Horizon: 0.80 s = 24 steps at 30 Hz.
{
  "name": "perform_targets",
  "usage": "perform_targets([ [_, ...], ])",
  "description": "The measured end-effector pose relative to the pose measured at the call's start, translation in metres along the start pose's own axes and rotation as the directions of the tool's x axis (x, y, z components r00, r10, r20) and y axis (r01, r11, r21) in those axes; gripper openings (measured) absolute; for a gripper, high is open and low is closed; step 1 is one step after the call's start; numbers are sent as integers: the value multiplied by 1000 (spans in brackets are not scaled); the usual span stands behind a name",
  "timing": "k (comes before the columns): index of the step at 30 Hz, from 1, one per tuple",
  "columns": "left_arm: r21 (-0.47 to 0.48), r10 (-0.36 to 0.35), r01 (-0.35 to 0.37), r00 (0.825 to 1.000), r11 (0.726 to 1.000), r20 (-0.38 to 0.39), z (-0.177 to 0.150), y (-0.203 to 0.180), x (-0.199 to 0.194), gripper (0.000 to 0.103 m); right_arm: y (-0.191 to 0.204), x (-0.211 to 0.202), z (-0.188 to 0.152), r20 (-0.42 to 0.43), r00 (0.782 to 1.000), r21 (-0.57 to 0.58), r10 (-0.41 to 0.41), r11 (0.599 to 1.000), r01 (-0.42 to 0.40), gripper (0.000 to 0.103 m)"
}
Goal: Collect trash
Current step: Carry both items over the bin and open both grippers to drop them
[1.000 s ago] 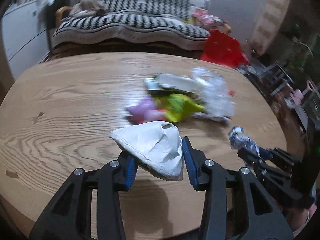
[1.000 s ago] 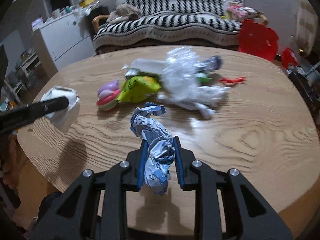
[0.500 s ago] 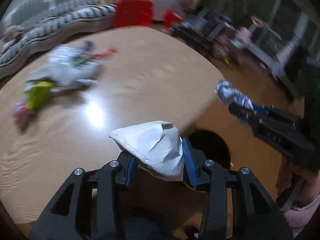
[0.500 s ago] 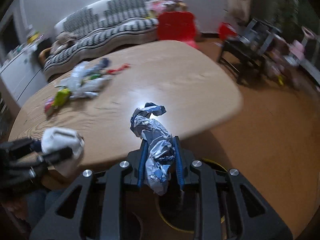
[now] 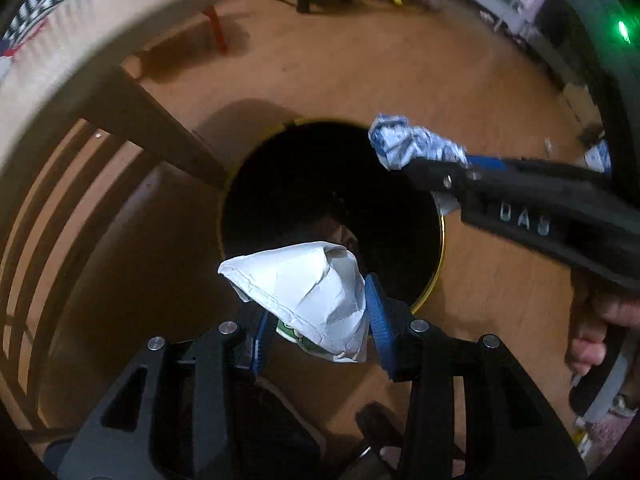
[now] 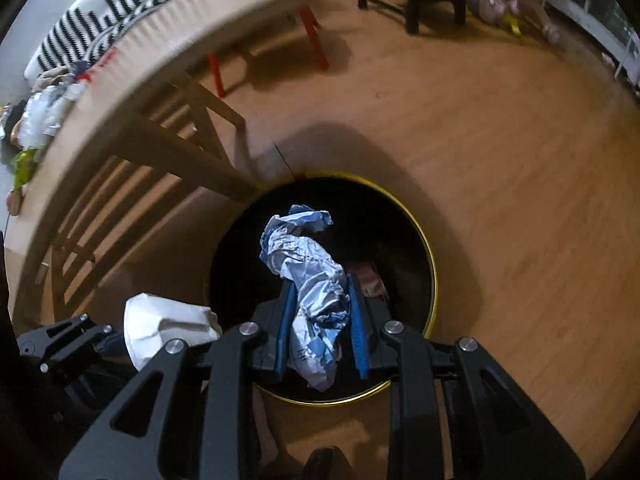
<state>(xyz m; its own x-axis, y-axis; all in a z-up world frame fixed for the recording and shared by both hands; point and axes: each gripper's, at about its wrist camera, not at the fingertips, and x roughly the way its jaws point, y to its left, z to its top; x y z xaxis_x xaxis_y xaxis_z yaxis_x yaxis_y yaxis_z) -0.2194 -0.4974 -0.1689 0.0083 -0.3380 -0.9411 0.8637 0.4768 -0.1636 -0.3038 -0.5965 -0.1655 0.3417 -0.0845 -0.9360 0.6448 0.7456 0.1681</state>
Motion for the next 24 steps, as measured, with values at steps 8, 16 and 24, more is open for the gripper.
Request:
perform_targets([
  [8,12,-22,23,1000,1000,-8,2,6,16,43,-9,8,9,-16,999,46,29,999,-28,25],
  [16,32,-37,35,996,999,75,6,1,7,92,-10,8,22,-17,1000,73,-13,997,14,57],
  [24,76,-50,46,998,996,47,8,-9,-18,97,-22,-41,34,162,981,92,-110,991,97,96],
])
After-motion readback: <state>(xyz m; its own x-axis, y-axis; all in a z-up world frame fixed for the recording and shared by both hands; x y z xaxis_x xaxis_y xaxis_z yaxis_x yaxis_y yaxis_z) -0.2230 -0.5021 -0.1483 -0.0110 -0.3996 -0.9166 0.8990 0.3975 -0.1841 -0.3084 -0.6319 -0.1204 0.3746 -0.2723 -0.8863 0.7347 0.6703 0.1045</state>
